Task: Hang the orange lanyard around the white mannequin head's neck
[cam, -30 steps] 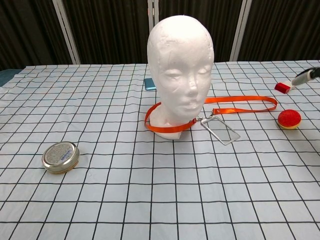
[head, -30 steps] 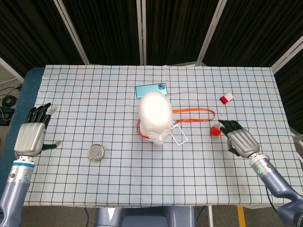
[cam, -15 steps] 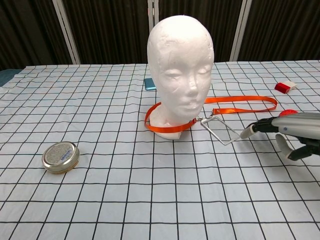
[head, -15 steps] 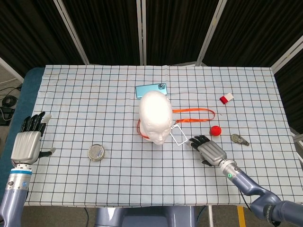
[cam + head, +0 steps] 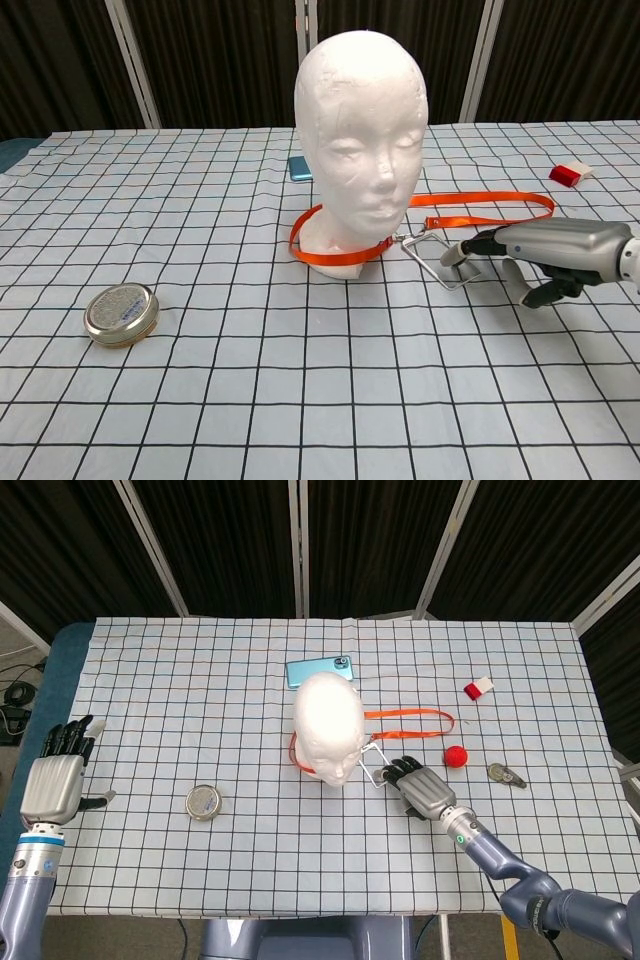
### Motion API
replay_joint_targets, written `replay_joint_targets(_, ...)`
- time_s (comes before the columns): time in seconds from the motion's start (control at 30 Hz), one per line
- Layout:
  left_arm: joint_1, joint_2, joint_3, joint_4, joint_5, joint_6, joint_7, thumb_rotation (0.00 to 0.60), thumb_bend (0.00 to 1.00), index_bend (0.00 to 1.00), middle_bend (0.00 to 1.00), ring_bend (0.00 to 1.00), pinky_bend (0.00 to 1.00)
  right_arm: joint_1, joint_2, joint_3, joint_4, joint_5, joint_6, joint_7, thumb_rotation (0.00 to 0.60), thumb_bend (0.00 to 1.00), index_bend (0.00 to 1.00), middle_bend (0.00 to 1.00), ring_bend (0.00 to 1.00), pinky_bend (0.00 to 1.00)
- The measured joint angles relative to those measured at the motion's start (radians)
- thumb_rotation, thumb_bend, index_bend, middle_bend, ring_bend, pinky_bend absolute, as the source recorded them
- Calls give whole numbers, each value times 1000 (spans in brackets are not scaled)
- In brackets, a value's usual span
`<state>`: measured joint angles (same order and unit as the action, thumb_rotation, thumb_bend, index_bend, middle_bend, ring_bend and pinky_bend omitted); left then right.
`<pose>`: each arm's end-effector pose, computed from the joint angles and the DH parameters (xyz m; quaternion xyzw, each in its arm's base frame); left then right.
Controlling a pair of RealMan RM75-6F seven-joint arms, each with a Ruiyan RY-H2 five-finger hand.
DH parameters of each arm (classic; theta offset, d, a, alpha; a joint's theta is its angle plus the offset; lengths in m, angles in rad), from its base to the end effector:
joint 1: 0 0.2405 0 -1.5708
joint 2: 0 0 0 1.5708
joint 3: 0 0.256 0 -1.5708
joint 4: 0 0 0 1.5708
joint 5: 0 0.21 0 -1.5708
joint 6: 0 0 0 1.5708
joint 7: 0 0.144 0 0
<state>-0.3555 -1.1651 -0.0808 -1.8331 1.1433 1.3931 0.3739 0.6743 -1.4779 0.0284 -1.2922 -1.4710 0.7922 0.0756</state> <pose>-0.2509 0.2512 0.1272 -0.6072 -0.3950 -0.3425 0.5983 -0.2256 -0.3216 -0.0189 0.8040 -0.3971 0.2916 0.3329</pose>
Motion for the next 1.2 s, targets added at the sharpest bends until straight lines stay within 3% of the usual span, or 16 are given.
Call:
replay_joint_targets(0.2, 7, 0, -5, -2, 9, -4, 1, 600, 0, 0, 0, 0, 0, 3, 11, -15, -22, 16, -30, -9, 600, 1000, 207, 223, 157, 173)
replay_joint_targets(0.53, 14, -3, -13, -1, 14, -15, 4, 600, 0, 0, 0, 0, 0, -5, 91, -62, -125, -10, -40, 29, 600, 1000, 242, 254, 182, 202)
replay_joint_targets(0.87, 15, -11, -14, -1, 28, -22, 29, 600, 0, 0, 0, 0, 0, -5, 210, -153, -280, -114, -46, 116, 600, 1000, 254, 270, 190, 210)
replay_joint_targets(1.2, 16, -15, -14, 1, 30, -31, 39, 600, 0, 0, 0, 0, 0, 2, 270, -227, -377, -205, -47, 157, 600, 1000, 261, 275, 190, 210)
